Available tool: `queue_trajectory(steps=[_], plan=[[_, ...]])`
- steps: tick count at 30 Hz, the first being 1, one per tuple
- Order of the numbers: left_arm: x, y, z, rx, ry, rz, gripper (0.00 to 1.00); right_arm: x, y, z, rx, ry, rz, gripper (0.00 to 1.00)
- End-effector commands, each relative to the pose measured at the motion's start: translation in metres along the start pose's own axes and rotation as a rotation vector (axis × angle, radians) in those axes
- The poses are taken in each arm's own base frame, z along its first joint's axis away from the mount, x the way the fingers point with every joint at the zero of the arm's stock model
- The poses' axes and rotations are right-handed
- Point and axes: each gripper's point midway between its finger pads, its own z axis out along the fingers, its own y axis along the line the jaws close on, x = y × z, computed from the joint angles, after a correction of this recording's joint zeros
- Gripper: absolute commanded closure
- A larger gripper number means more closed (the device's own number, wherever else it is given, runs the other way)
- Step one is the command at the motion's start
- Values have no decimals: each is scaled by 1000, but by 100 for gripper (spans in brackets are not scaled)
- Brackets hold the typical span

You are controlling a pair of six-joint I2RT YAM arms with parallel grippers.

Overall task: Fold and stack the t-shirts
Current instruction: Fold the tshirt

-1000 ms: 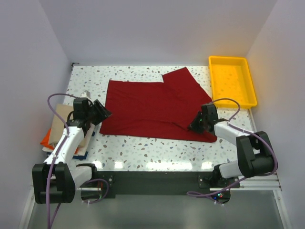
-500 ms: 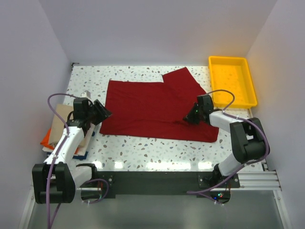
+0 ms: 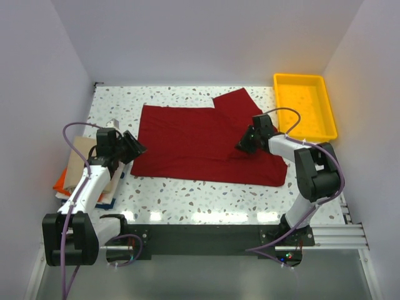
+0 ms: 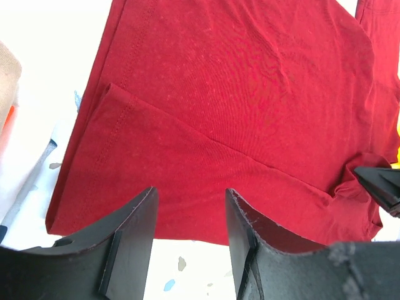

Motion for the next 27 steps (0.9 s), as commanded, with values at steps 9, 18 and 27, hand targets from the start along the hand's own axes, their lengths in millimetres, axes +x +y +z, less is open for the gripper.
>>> queue_trajectory(steps=[9,18,27], plan=[[-10,-8,1,36,-33,43,49,-19,36,13,-56,-14,-95,70],[-5,-4,3,24,-25,37,49,-52,50,-7,-6,-103,-179,66],[-5,-6,2,34,-26,42,49,-40,7,-64,89,-167,-240,61]])
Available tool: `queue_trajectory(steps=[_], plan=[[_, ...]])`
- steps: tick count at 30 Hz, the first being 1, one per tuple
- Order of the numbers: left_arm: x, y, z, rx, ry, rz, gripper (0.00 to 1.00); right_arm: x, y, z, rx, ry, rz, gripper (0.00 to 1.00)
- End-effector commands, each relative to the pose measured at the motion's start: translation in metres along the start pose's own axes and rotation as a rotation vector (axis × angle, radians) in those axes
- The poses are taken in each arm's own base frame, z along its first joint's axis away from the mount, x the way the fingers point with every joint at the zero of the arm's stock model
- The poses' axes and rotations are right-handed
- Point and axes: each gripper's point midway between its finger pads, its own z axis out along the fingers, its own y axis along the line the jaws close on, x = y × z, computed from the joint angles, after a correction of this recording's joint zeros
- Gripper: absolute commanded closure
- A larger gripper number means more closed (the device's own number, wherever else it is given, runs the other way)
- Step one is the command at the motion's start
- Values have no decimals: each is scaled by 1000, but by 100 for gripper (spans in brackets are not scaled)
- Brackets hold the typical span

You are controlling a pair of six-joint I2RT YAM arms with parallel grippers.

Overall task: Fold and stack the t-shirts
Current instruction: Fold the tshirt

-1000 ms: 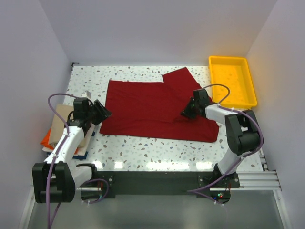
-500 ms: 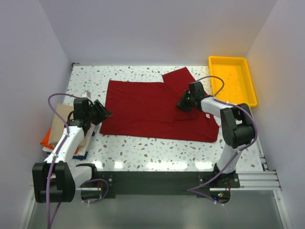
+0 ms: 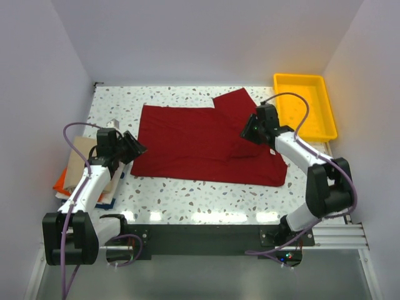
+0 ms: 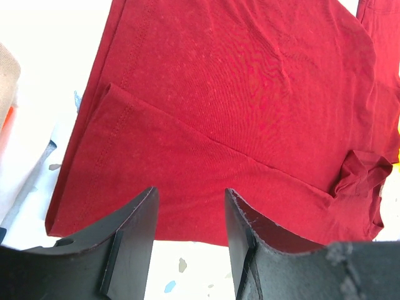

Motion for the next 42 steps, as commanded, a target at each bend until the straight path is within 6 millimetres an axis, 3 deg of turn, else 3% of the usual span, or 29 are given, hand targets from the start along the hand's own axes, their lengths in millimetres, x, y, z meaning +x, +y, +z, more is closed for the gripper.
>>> queue_trajectory(steps=[1,2,4,11,20,27,37,42], plan=[[-6,-7,0,35,-26,43,49,18,-34,-18,95,2,-48,59],[-6,-7,0,37,-25,43,49,21,-37,-22,96,4,-64,51],[-6,-10,0,45,-25,43,49,31,-49,-21,117,12,-85,45],[-7,-11,-1,50,-24,46,49,36,-47,-6,74,21,-177,44],[-4,-10,-2,49,-22,50,49,29,-29,18,1,36,-195,43],[-3,-8,-2,47,-22,48,49,23,-9,26,-67,43,-190,43],[-1,-6,0,42,-21,42,49,30,12,44,-133,112,-180,51],[0,-5,0,40,-17,43,49,30,18,46,-131,118,-180,68]])
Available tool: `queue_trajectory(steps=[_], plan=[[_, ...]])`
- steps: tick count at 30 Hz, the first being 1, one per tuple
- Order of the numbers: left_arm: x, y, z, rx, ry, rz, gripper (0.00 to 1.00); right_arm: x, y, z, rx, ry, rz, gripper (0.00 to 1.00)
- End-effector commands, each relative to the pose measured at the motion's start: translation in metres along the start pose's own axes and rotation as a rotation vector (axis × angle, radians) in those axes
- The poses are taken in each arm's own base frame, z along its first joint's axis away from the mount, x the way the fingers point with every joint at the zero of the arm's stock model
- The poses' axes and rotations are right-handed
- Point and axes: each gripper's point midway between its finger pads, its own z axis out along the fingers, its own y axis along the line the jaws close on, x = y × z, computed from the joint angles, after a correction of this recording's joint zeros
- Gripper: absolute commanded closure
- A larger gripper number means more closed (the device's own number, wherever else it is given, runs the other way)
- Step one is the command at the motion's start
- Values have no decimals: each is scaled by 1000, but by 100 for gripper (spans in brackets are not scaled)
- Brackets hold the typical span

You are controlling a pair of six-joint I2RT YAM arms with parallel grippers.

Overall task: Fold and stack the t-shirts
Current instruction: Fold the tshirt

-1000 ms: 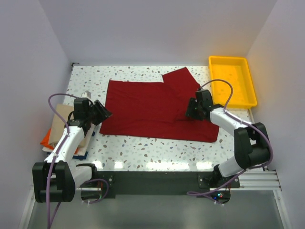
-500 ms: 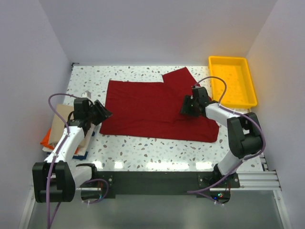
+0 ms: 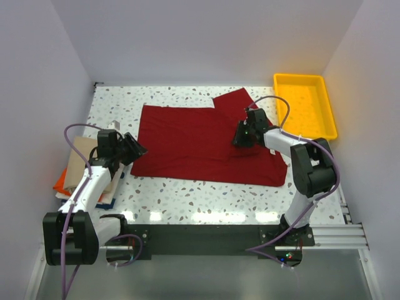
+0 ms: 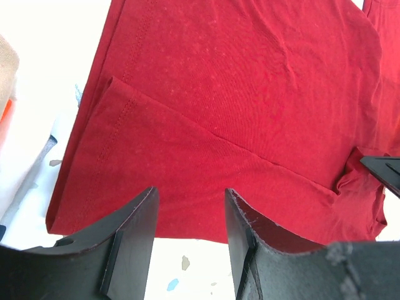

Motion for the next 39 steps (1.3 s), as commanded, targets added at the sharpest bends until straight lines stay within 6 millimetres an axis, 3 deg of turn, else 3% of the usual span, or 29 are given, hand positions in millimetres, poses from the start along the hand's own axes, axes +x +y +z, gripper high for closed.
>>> queue_trajectory(steps=[1,10,13,16,19,20,21,22,23,24,25,26,27,28,29,30,31,32,33,34,35,36,37,39], plan=[[-6,-9,-1,43,-30,44,49,-15,22,-3,-45,-29,-16,70],[-6,-9,0,44,-29,43,49,-18,30,0,46,-11,-73,74],[-6,-9,0,46,-28,43,49,-18,33,4,54,-2,-91,73],[-7,-9,1,44,-31,42,49,-21,34,6,62,-3,-103,65],[-15,-17,3,68,-45,24,48,-38,39,-1,70,-40,-117,57],[-20,-21,4,76,-54,19,47,-53,48,-5,55,-71,-122,56],[-26,-25,9,78,-61,5,47,-66,47,-8,83,-106,-128,56],[-46,-38,7,93,-99,8,46,-71,44,-9,106,-102,-137,56],[-59,-40,10,72,-128,5,46,-97,54,-17,102,-157,-137,56],[-65,-39,21,43,-125,-6,46,-109,50,-19,120,-176,-129,56],[-91,-53,20,49,-175,-6,46,-114,48,-16,123,-173,-120,56],[-104,-54,25,24,-203,-12,46,-133,53,-21,109,-209,-110,56],[-106,-47,43,-19,-178,-29,46,-142,52,-22,107,-224,-98,56],[-135,-60,43,-17,-230,-31,46,-156,46,-24,100,-248,-72,56],[-145,-55,50,-76,-248,-42,46,-170,48,-24,87,-273,-61,57],[-148,-43,71,-134,-230,-49,46,-179,47,-24,76,-292,-55,57],[-176,-57,73,-125,-276,-46,46,-195,43,-24,56,-333,-39,57],[-183,-57,83,-146,-276,-49,46,-204,42,-22,46,-358,-34,57],[-168,-45,112,-214,-208,-29,46,-212,39,-21,42,-379,-32,57],[-195,-62,114,-203,-251,-22,47,-227,35,-22,31,-427,-29,57],[-188,-46,140,-261,-212,-6,47,-234,31,-16,28,-438,-31,57],[-193,-46,149,-270,-214,6,47,-240,27,-14,27,-452,-34,57],[-214,-57,152,-262,-254,14,47,-248,25,-12,26,-475,-47,57],[-228,-52,176,-309,-265,56,47,-256,23,1,23,-494,-64,57]])
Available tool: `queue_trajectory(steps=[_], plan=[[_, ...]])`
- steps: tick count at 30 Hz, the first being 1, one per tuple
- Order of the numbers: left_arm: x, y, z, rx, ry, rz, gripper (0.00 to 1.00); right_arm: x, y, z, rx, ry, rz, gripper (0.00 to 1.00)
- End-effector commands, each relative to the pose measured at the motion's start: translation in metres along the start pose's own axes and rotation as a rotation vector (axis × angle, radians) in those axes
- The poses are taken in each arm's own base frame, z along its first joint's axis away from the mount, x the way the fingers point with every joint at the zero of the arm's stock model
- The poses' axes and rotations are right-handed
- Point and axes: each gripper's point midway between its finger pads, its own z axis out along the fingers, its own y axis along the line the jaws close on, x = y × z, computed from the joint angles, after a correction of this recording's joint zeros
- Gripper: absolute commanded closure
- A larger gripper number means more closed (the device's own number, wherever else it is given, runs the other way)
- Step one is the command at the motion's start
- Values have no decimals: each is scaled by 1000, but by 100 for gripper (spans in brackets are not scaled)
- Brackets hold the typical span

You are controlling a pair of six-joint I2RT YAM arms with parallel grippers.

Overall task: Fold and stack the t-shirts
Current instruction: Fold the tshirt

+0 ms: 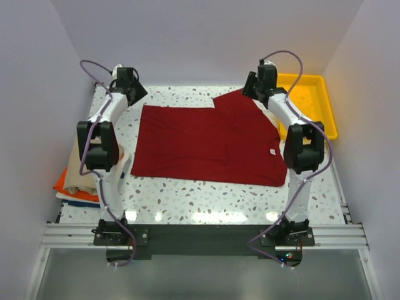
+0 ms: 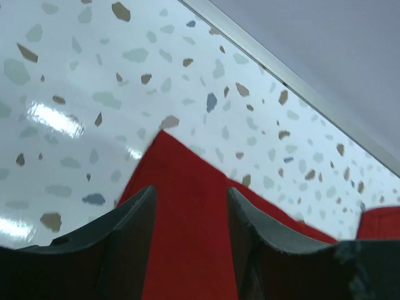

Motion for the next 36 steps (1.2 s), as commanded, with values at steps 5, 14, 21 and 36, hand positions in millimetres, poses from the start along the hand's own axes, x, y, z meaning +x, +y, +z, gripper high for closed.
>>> queue_trajectory(steps=[5,14,21,36], plan=[[-12,15,72,-174,-26,151,47,-28,17,49,-71,-109,-56,57],[16,9,98,-182,-31,264,47,-8,-5,77,-40,-79,-45,57],[35,14,106,-229,-22,297,55,-2,-20,79,-43,-64,-22,57],[53,24,116,-275,3,332,55,11,-44,92,-29,-5,14,56]])
